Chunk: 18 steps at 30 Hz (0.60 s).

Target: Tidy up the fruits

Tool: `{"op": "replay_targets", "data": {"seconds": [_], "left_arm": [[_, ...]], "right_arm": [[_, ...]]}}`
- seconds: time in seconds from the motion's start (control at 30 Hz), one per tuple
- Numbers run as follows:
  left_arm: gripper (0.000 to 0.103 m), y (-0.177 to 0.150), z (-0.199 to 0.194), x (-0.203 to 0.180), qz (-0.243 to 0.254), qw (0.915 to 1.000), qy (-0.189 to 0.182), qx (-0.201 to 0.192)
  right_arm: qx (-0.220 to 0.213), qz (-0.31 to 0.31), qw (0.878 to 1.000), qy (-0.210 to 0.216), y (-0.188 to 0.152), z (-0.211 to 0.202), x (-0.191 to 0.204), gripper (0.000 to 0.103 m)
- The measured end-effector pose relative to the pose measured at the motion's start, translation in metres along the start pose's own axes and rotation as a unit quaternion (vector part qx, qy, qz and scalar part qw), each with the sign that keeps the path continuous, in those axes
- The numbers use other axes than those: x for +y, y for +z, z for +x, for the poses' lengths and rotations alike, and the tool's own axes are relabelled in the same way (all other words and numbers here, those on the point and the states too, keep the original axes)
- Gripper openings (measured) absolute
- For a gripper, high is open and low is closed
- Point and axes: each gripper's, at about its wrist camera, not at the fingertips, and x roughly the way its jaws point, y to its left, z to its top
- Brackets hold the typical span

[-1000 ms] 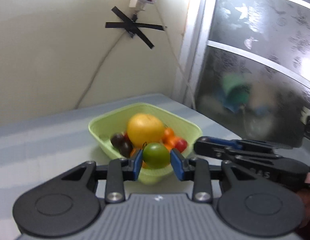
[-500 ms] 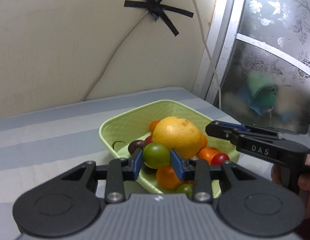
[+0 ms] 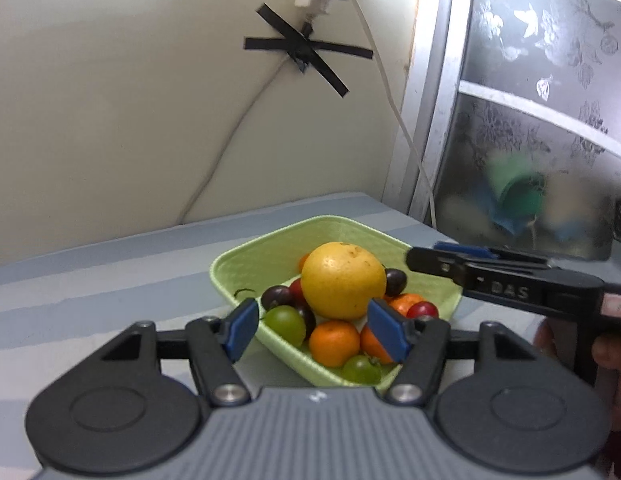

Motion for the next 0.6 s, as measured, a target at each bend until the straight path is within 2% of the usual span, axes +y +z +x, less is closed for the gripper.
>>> {"op": "replay_targets", "data": {"seconds": [0.27,0.4,0.6], "left_arm": [[0.064,-0.028,-0.048,0.003,-0.022,0.9995,0.023,-0.005],[0.079,-0.043,-0.062,0.000,-0.038,0.9986,0.037,0.000],[0.086,-0.065,-0.081,-0.012,-0.026,0.9965,0.080,0.001]], "right_arm": [[-0.006,0.027,0.999,0.027,-0.021,-0.052,0.007,0.041],[0.010,0.034,0.999,0.039,-0.040,-0.069,0.021,0.041],[0.037,0.065,0.996,0.055,-0.060,-0.086,0.042,0.042]]}}
